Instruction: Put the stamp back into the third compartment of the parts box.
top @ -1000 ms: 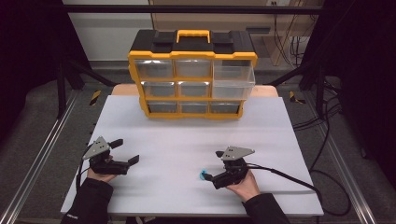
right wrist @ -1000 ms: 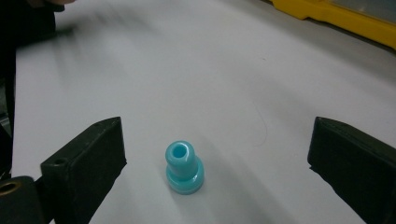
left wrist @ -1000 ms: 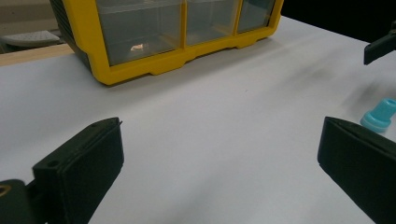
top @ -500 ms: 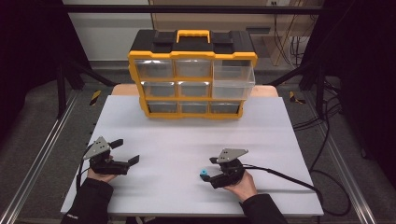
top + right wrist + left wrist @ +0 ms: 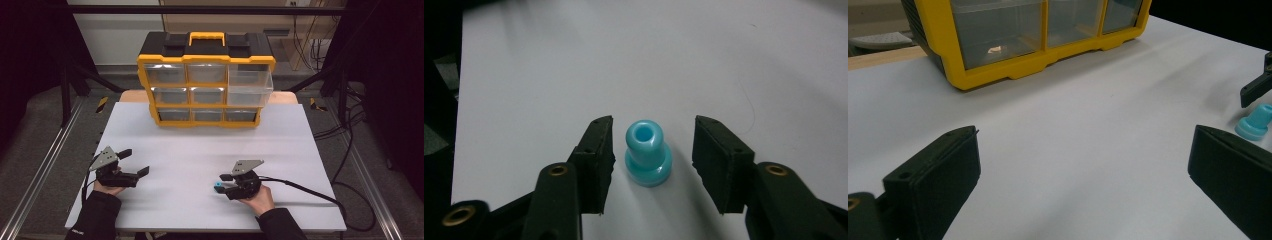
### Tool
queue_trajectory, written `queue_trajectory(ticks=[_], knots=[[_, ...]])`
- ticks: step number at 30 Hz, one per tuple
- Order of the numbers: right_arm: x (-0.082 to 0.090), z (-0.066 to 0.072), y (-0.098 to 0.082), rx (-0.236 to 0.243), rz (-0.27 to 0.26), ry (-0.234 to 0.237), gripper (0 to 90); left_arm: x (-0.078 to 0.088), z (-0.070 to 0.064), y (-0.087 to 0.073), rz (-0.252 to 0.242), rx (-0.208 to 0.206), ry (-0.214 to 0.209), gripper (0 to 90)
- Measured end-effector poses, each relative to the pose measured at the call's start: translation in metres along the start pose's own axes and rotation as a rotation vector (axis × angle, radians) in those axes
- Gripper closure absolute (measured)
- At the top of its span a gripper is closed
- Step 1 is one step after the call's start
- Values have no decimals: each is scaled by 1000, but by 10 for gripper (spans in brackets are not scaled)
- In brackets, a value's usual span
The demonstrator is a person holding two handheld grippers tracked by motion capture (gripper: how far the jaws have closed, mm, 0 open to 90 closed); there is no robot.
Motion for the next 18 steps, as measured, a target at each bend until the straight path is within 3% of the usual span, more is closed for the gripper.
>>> queue_trajectory(ticks=[10,18], knots=[[-5,4,-1,48,38,-8,650,0,0,0,0,-1,1,0],[-3,3,-1,59,44,-17,713,0,0,0,0,0,1,0]])
Point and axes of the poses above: each handheld gripper's, and its own axes: x roughly backward along the jaws, y roughly out of its top, z roughly to its left, the point moved 9 cm from there along -x, roughly forward along the jaws, and after that the axes turned 15 degrees about z, right-handed, at the moved point
